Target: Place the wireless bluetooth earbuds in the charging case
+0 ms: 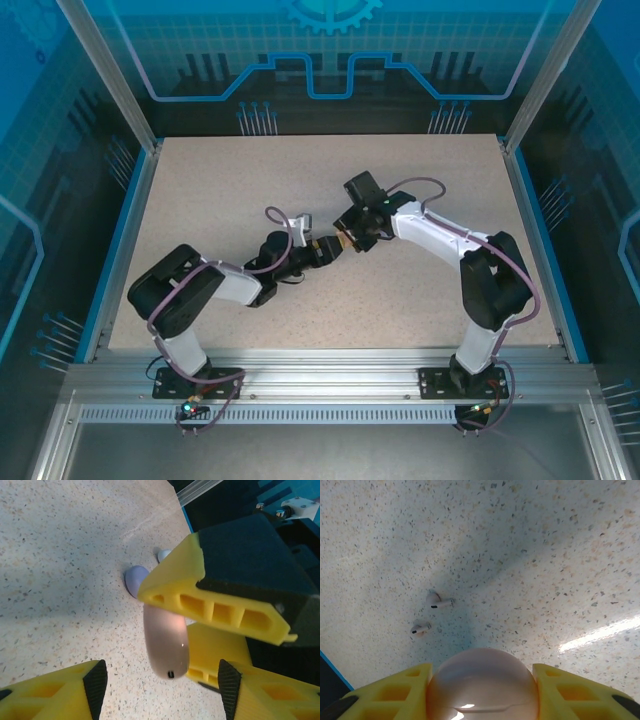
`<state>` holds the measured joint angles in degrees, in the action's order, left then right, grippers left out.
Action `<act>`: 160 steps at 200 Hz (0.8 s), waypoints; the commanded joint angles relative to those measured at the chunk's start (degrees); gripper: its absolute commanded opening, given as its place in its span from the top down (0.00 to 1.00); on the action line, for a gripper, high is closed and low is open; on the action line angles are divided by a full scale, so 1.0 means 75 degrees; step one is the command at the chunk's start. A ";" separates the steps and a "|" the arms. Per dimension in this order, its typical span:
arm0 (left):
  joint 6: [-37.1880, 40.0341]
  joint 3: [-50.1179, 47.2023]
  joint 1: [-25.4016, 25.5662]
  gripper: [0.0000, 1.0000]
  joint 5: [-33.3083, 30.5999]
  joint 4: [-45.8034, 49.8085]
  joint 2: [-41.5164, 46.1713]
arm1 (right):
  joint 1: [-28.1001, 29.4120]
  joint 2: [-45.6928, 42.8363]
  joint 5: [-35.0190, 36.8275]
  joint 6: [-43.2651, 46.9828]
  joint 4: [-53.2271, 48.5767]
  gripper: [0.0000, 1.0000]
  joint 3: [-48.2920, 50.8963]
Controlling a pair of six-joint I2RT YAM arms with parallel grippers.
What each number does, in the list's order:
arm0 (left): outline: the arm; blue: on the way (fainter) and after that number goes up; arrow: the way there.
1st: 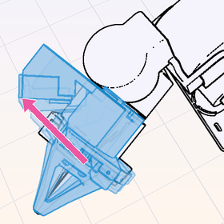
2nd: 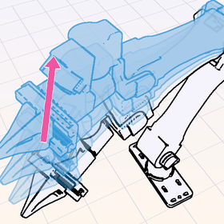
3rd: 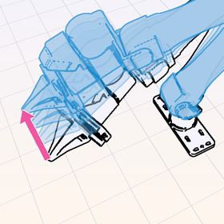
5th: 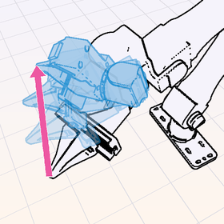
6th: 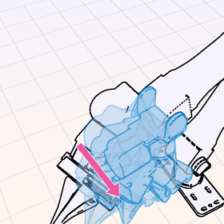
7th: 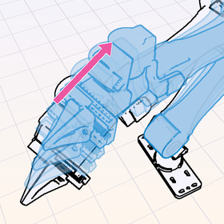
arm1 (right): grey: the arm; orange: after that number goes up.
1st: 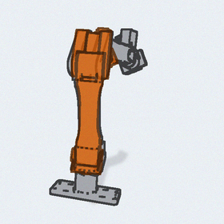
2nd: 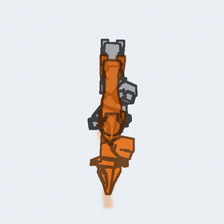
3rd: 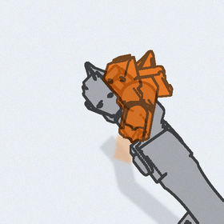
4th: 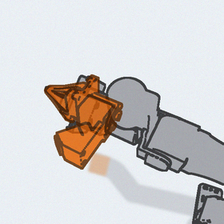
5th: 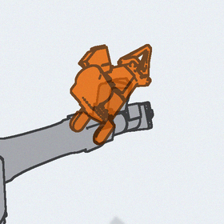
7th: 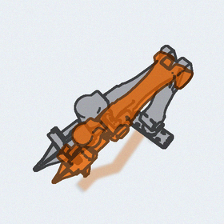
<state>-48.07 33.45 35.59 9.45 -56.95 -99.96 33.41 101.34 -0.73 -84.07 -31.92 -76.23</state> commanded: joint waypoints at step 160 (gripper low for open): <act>-0.0027 0.0485 0.0058 0.69 -0.0319 -0.0518 -0.0547 | 0.0174 -0.0024 -0.0220 -0.0263 0.0294 0.60 -0.0044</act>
<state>-48.14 35.97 35.75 8.56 -59.42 -103.70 34.13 101.34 -2.00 -85.14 -30.11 -76.23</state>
